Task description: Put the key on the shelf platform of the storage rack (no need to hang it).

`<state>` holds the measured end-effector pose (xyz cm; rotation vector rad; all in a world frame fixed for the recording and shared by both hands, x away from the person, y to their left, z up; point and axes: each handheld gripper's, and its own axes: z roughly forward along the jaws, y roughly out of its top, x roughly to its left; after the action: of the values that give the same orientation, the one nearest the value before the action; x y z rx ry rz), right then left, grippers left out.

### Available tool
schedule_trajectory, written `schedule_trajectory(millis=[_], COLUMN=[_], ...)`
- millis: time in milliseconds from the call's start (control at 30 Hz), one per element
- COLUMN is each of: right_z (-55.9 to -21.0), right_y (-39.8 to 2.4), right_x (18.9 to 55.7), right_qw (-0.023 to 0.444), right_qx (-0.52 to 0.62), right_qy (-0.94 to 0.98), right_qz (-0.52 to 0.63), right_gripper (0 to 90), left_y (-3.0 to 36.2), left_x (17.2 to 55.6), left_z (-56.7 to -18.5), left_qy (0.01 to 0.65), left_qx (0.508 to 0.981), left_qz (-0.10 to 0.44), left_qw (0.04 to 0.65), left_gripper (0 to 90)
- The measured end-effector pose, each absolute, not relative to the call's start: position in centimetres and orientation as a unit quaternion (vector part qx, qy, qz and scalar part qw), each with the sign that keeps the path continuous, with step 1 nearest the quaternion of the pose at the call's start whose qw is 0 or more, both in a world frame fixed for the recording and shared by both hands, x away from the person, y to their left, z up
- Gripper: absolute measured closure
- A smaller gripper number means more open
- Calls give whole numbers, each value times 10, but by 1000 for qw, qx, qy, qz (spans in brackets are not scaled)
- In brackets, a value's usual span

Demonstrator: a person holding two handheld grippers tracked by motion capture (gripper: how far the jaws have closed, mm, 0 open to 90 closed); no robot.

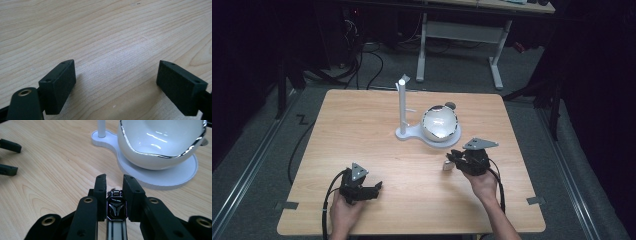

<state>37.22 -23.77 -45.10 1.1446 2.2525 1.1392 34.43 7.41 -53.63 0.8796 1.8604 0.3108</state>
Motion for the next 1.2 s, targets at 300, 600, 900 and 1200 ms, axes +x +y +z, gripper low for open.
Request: schedule_trajectory(millis=[300,600,900,1200], right_z=[-437,-421,-406,-391], right_y=[-256,-269,-268,-264], right_x=[369,376,387,404], right_qw=[187,194,200,209], right_qx=[417,427,420,417], right_qy=[787,777,778,776], right_qz=[413,421,422,425], right_gripper=[745,745,745,745], left_y=[74,74,75,74], left_x=[344,344,344,344], left_z=[-537,-537,-537,-537], left_qy=[769,769,769,769], left_qx=[367,367,367,367], left_qz=[131,131,130,131], left_qw=[507,507,507,507], left_gripper=[161,161,161,161])
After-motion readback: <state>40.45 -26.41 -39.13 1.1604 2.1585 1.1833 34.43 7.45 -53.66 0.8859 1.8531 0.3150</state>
